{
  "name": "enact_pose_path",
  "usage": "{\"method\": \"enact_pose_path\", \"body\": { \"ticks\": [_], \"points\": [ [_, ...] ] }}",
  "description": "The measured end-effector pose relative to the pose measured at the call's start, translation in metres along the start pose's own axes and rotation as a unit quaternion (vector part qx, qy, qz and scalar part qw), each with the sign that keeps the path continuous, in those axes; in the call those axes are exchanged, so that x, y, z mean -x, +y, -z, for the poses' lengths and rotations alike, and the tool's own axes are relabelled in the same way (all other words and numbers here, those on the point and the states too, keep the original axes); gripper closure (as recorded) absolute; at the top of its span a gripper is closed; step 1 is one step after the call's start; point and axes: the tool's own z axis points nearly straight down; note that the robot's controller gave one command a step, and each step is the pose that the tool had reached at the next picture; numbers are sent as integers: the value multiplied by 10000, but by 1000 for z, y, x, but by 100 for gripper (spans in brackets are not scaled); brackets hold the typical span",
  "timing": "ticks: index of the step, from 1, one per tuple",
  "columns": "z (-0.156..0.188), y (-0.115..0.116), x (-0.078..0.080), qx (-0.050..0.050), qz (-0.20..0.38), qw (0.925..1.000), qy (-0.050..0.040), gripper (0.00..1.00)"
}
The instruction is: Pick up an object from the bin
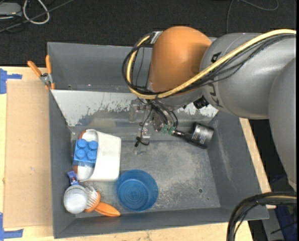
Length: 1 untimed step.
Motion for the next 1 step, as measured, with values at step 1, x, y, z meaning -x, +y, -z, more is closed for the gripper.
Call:
{"method": "enact_pose_path", "body": {
  "ticks": [1],
  "points": [
    [0,0,0,0,0,10000,0,0]
  ]
}}
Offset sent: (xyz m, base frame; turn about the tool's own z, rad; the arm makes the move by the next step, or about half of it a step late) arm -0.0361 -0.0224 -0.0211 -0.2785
